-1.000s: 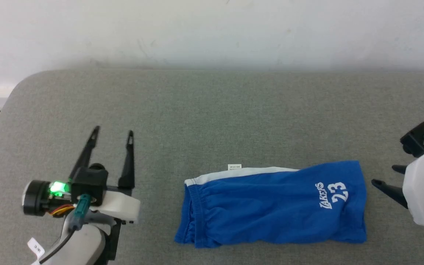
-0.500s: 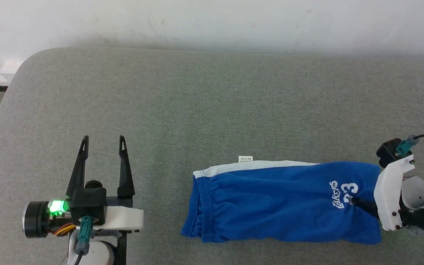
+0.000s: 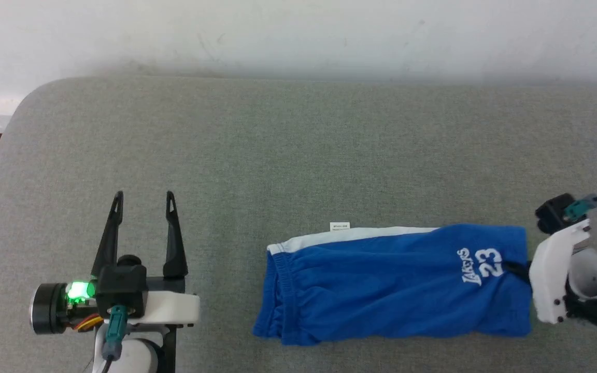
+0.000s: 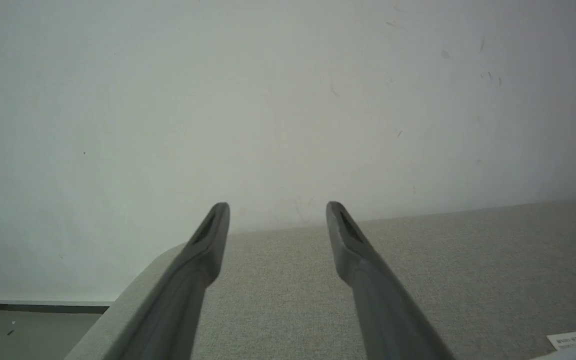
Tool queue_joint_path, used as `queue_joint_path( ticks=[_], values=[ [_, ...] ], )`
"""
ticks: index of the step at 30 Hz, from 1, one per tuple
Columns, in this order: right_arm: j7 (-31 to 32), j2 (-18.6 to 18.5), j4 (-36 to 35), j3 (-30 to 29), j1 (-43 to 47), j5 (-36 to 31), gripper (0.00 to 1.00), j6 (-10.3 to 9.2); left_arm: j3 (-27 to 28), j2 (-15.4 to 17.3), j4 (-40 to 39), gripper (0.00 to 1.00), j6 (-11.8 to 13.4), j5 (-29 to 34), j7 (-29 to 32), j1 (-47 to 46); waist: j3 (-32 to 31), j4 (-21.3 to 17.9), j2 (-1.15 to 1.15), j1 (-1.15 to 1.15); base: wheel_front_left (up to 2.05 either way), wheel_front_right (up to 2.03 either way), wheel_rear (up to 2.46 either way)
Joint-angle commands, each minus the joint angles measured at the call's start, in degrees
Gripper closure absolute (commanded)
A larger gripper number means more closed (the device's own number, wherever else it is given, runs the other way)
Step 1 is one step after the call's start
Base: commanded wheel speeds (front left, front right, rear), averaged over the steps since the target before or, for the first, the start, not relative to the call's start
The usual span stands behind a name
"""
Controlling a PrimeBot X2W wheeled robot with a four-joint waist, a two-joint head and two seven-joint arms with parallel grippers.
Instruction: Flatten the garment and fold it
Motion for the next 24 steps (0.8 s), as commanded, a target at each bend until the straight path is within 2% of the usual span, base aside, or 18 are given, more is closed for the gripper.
queue_joint_path(
  ticks=[1, 10, 15, 19, 24],
  values=[
    [-0.75, -1.19, -0.38, -0.39, -0.17, 0.07, 1.0, -0.13, 0.71, -0.44, -0.48, 0.0, -0.73, 0.97, -0.27, 1.01, -0.38, -0.35, 0.0, -0.01, 0.0, 0.0, 0.0],
    [-1.9, -11.18, -1.74, -5.32, 0.61, 1.25, 1.0, -0.13, 4.36, -2.16, -2.99, 0.0, -5.13, 3.34, -0.27, 2.37, -1.09, -0.95, 0.0, -0.01, 0.0, 0.0, 0.0],
    [-1.5, -14.57, -4.08, -6.8, 1.84, 1.56, 1.0, -0.13, 5.68, -2.46, -3.44, 0.0, -8.08, 3.87, -0.27, 3.37, -1.41, -1.19, 0.0, -0.01, 0.0, 0.0, 0.0],
    [-0.19, -16.14, -10.45, -6.31, 2.94, 1.57, 1.0, -0.13, 7.61, -3.29, -2.78, 0.0, -10.36, 3.22, -0.27, 4.19, -1.59, -1.26, 0.0, -0.01, 0.0, 0.0, 0.0],
    [3.58, -17.23, -22.67, -4.94, 2.71, 1.78, 1.0, -0.13, 9.75, -4.64, -1.7, 0.0, -12.36, 3.59, -0.27, 4.6, -1.31, -0.97, 0.0, -0.01, 0.0, 0.0, 0.0]
  ],
)
